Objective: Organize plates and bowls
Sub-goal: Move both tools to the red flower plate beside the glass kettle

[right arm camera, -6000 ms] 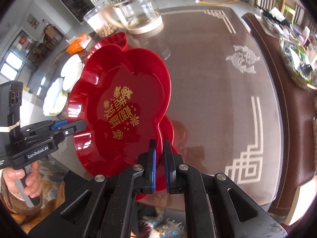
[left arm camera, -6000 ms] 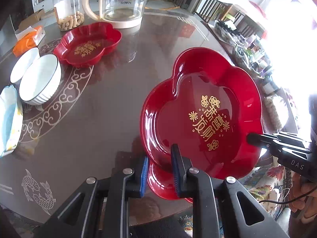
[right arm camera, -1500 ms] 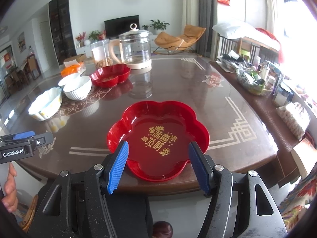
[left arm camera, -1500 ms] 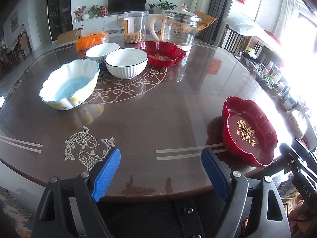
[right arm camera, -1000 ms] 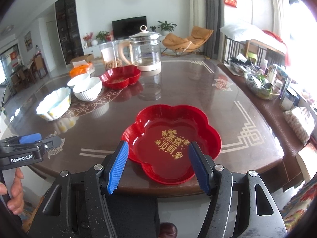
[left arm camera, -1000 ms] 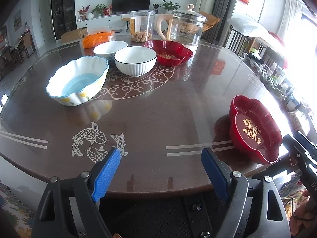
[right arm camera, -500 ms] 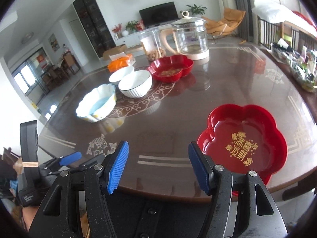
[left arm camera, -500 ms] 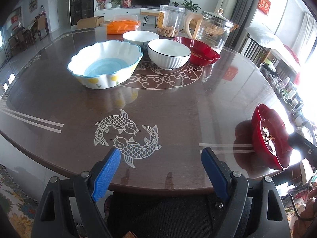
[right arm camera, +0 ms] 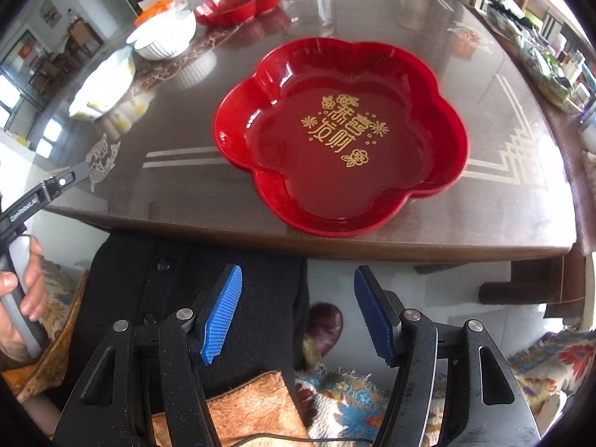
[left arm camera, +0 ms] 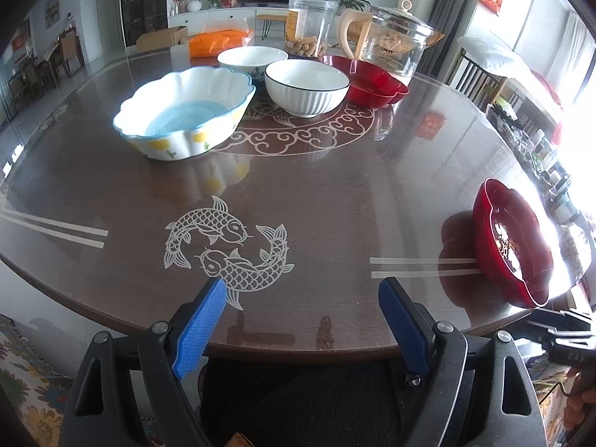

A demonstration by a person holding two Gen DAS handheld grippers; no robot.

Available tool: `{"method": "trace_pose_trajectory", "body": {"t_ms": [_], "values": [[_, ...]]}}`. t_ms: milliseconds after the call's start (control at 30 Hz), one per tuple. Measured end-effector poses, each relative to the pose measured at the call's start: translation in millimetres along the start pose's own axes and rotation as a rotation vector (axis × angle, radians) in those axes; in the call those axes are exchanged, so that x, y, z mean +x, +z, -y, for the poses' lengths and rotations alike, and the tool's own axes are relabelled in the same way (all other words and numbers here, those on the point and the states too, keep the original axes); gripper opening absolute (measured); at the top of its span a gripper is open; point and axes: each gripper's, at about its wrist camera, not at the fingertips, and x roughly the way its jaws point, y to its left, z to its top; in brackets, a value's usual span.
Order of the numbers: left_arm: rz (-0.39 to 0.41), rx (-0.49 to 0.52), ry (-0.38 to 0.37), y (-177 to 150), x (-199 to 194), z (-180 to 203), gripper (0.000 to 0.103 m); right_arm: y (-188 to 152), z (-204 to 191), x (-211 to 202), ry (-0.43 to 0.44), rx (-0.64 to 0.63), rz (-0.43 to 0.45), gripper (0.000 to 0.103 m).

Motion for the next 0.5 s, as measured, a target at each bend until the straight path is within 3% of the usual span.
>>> {"method": "trace_pose_trajectory", "body": {"t_ms": [133,233,367,500], "values": [[0.007,-0.001,0.028,1,1,-4,0.084,32,17,12,-0.026,0.107,0.073,0.066],[-0.030,-0.020,0.012,3,6,-10,0.084,50,20,13,-0.107,0.138,0.147,0.068],[0.014,0.011,0.035,19,2,-18,0.084,45,7,-11,-0.070,0.093,0.137,0.068],[0.018,0.034,0.002,66,9,-21,0.084,60,-9,-47,0.023,0.088,0.206,0.068]]}}
